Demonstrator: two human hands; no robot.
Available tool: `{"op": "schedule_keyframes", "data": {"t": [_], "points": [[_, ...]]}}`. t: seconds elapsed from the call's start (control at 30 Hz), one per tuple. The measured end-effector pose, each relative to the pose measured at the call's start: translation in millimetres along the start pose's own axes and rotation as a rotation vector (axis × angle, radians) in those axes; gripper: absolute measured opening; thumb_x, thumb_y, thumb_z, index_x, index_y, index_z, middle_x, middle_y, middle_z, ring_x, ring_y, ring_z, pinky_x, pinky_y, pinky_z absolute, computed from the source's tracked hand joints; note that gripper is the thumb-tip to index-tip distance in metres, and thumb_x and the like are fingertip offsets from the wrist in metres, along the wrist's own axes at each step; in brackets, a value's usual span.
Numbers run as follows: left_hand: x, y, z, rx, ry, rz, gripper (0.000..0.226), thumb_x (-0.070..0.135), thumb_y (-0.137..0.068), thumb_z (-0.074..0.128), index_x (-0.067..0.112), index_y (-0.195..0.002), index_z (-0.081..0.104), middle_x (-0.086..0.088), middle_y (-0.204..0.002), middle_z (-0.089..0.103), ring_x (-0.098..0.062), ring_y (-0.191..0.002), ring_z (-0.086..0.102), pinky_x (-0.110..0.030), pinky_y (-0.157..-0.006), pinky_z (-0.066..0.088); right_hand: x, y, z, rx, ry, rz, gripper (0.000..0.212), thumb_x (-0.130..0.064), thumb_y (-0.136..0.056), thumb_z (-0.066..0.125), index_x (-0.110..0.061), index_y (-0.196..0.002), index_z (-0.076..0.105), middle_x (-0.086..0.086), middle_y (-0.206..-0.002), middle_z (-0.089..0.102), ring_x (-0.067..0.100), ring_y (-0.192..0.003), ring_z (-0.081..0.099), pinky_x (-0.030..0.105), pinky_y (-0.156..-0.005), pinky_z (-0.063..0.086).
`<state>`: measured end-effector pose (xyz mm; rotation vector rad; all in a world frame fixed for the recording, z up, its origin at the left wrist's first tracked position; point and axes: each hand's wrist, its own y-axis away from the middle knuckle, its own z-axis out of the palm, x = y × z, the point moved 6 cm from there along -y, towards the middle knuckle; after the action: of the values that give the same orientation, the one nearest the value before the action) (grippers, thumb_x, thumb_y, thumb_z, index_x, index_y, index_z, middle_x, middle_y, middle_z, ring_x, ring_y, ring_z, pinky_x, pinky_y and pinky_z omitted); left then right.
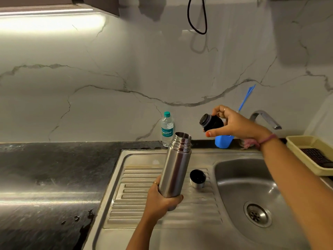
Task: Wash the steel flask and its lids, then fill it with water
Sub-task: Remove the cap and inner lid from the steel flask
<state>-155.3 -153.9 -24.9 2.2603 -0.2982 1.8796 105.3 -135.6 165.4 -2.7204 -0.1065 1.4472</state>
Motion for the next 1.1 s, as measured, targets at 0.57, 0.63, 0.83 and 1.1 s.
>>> {"op": "schedule_keyframes", "data": {"t": [0.57, 0.63, 0.83, 1.1], "points": [[-33, 4, -13, 0.165, 0.106, -0.068, 0.068, 0.019, -0.048, 0.088, 0.021, -0.110, 0.060, -0.002, -0.088, 0.072, -0.013, -0.073, 0.069, -0.023, -0.058, 0.054, 176, 76, 154, 0.190, 0.050, 0.272, 0.048, -0.014, -0.061, 0.088, -0.023, -0.098, 0.059, 0.003, -0.105, 0.058, 0.021, -0.098, 0.061, 0.029, -0.086, 0.049], [-32, 6, -14, 0.170, 0.115, -0.059, 0.066, 0.017, -0.048, 0.088, 0.022, -0.108, 0.060, 0.001, -0.085, 0.072, -0.011, -0.071, 0.069, -0.022, -0.058, 0.055, 186, 84, 167, 0.211, 0.033, 0.302, 0.049, -0.017, -0.058, 0.088, -0.024, -0.097, 0.060, 0.002, -0.103, 0.062, 0.018, -0.096, 0.062, 0.029, -0.086, 0.051], [-37, 6, -17, 0.173, 0.107, -0.073, 0.064, 0.005, -0.056, 0.093, 0.025, -0.107, 0.060, 0.003, -0.086, 0.071, -0.008, -0.071, 0.069, -0.029, -0.061, 0.057, 198, 95, 186, 0.189, -0.005, 0.339, 0.049, -0.029, -0.059, 0.086, -0.027, -0.100, 0.060, -0.007, -0.101, 0.065, 0.007, -0.095, 0.062, 0.023, -0.083, 0.051], [-37, 7, -19, 0.175, 0.107, -0.077, 0.063, 0.013, -0.052, 0.092, 0.030, -0.103, 0.059, 0.002, -0.089, 0.071, -0.007, -0.072, 0.069, -0.023, -0.059, 0.056, 198, 94, 185, 0.165, 0.073, 0.333, 0.068, -0.035, -0.062, 0.084, -0.024, -0.120, 0.051, -0.008, -0.110, 0.058, 0.010, -0.103, 0.057, 0.024, -0.090, 0.047]]}}
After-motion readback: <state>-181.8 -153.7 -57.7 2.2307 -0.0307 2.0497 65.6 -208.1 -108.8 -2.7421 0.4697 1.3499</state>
